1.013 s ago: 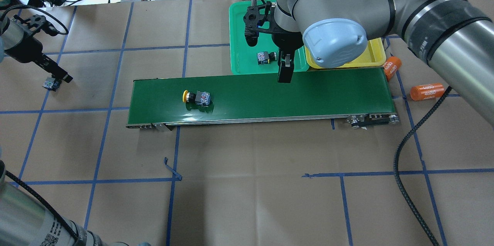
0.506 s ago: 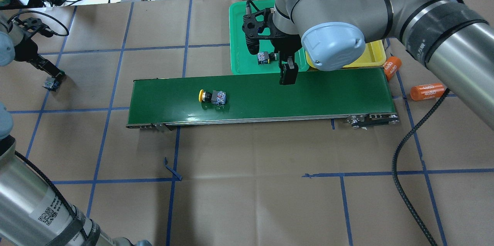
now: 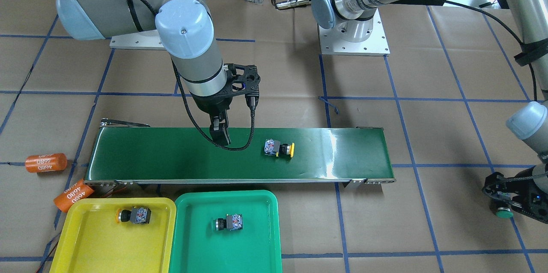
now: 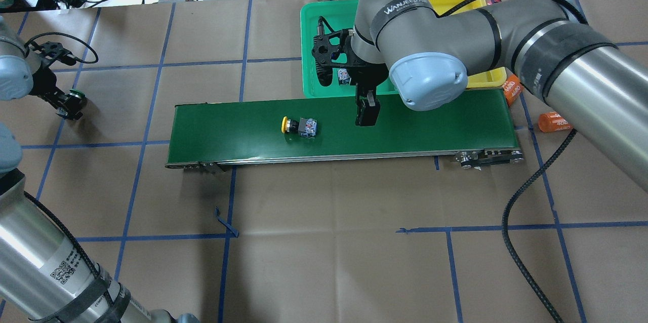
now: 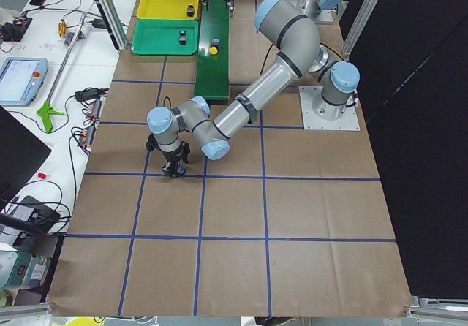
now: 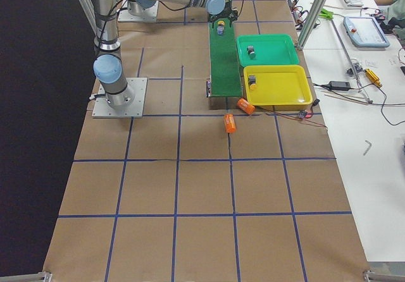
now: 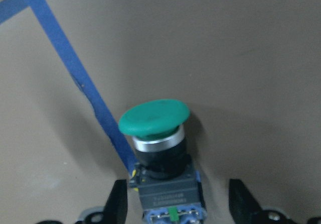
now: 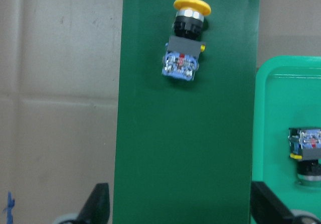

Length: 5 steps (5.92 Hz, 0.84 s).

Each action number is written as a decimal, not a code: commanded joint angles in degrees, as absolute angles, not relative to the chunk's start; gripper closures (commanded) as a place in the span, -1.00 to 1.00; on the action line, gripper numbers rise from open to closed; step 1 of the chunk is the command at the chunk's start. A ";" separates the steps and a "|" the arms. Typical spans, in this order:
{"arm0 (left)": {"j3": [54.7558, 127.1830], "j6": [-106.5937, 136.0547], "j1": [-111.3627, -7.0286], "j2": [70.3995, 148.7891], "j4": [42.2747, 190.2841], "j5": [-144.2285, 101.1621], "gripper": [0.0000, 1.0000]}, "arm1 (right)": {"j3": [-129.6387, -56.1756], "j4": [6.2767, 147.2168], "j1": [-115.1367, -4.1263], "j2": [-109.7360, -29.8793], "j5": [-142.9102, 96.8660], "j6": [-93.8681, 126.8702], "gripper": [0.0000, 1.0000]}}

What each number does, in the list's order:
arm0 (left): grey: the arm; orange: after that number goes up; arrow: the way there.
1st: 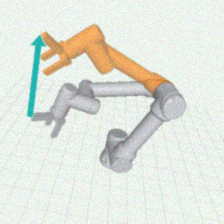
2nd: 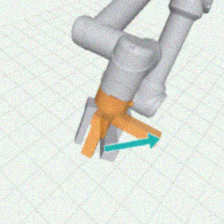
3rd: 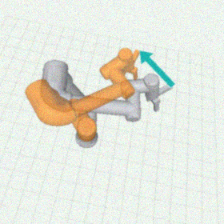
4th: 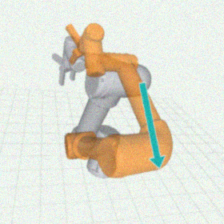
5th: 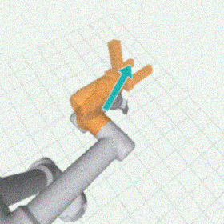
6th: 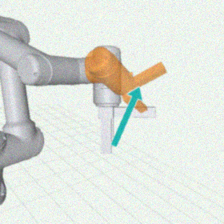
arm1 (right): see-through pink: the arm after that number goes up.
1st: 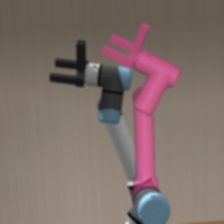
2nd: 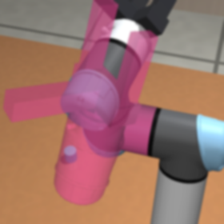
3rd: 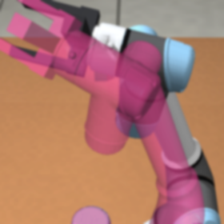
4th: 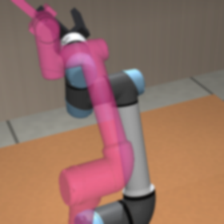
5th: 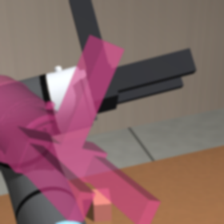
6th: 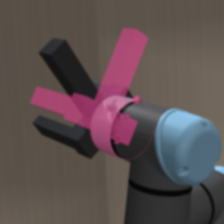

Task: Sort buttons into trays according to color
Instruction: 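Grasp a green-cap button with left gripper while right moves over belt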

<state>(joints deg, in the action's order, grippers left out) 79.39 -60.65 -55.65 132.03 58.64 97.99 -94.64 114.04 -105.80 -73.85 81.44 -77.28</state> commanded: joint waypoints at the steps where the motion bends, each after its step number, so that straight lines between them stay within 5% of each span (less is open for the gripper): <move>1: 79.45 -60.38 -55.72 130.71 59.41 98.18 0.96 | -97.55 123.78 -107.22 -70.25 77.01 -72.20 -1.00; 5: 86.03 -67.13 -65.07 115.10 74.51 91.06 1.00 | -101.14 124.98 -106.18 -67.32 78.13 -74.53 -1.00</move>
<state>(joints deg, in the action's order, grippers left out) 84.04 -65.30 -60.83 119.59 71.15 92.22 -99.44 124.93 -106.93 -67.24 77.76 -74.12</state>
